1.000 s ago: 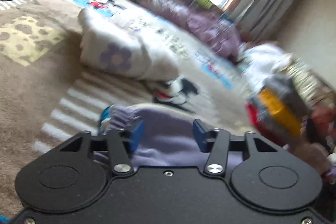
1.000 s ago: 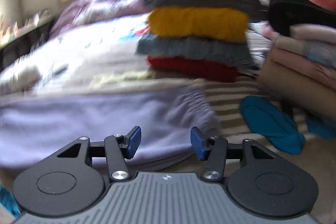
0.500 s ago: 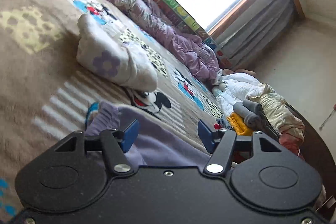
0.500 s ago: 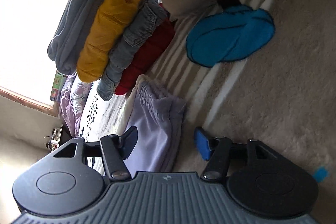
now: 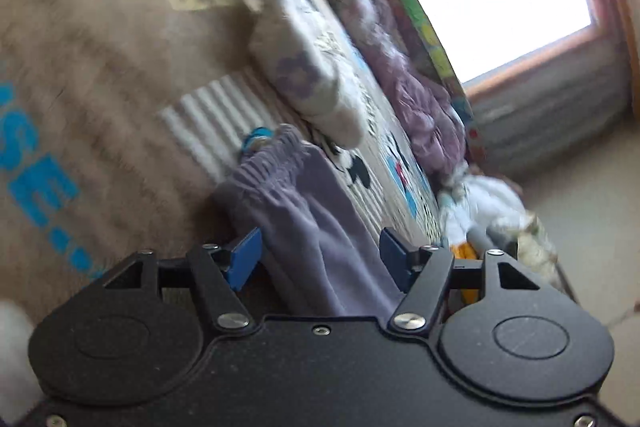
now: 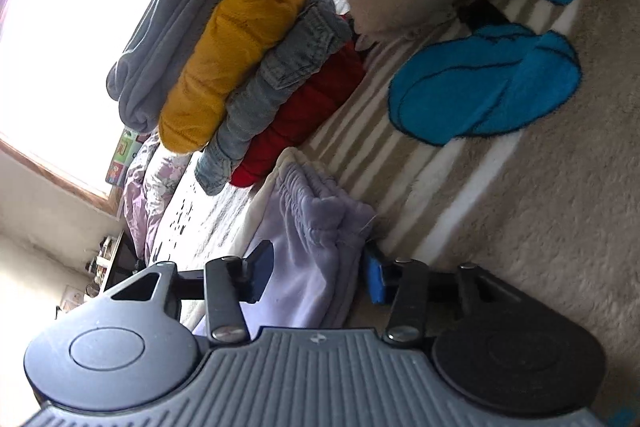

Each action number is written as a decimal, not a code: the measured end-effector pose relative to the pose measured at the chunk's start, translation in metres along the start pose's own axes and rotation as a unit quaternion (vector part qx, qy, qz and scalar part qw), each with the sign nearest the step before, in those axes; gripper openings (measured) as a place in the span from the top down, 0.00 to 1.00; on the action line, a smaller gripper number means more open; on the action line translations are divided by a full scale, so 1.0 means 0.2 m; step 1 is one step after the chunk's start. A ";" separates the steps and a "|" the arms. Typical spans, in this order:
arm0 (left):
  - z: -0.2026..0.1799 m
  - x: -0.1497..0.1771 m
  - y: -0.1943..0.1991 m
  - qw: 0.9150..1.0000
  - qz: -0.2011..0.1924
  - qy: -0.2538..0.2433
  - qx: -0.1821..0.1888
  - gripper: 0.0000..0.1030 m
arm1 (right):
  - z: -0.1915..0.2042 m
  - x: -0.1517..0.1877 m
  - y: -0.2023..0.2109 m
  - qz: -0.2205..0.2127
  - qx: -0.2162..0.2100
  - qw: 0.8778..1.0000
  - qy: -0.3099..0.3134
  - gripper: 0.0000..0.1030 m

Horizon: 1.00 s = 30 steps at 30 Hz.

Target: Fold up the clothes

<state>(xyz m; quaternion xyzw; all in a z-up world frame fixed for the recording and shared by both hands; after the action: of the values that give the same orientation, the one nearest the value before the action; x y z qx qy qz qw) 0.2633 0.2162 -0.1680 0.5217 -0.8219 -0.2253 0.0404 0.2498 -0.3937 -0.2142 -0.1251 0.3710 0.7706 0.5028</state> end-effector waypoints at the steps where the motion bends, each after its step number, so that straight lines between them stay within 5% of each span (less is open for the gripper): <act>1: 0.03 -0.01 0.00 0.999 -0.014 0.013 -0.028 0.36 | 0.00 0.00 -0.01 0.001 0.003 1.000 0.004 0.56; 4: 0.12 -0.03 0.01 0.995 -0.037 0.075 -0.052 0.36 | 0.01 0.01 -0.03 0.004 0.014 1.000 0.010 0.68; 8: 0.11 -0.06 -0.04 0.996 -0.038 0.072 -0.036 0.29 | -0.03 0.01 -0.07 -0.001 0.013 1.000 0.002 0.88; 13: 0.09 -0.06 -0.11 0.996 -0.063 0.037 -0.044 0.31 | -0.02 0.02 -0.10 -0.007 0.017 1.000 0.012 0.90; 15: 0.08 -0.05 -0.11 0.996 -0.075 0.028 -0.045 0.41 | -0.01 0.02 -0.10 -0.008 0.023 1.000 0.016 0.90; 17: 0.07 -0.04 -0.09 0.996 -0.074 0.025 -0.043 0.66 | 0.00 0.02 -0.09 -0.010 0.025 0.999 0.017 0.89; 20: 0.06 -0.04 -0.06 0.996 -0.072 0.019 -0.041 0.75 | 0.00 0.02 -0.06 -0.016 0.022 1.000 0.001 0.90; 30: 0.02 0.05 0.16 0.998 -0.062 0.000 -0.031 0.77 | 0.05 0.00 0.27 -0.030 -0.030 0.998 -0.037 0.91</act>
<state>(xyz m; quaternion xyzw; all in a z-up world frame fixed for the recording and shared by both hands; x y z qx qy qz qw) 0.2313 0.2203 -0.1603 0.5705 -0.7804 -0.2525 0.0421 0.2041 -0.3983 -0.1835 -0.1226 0.3254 0.7697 0.5355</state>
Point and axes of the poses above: each gripper's, at about its wrist camera, not at the fingertips, and y roughly against the way its jaws point, z to its left, x to its underside, the point moved 7 cm from there along -y, roughly the way its jaws point, and after that the axes turned 13 degrees about y, right-handed, at the moved point
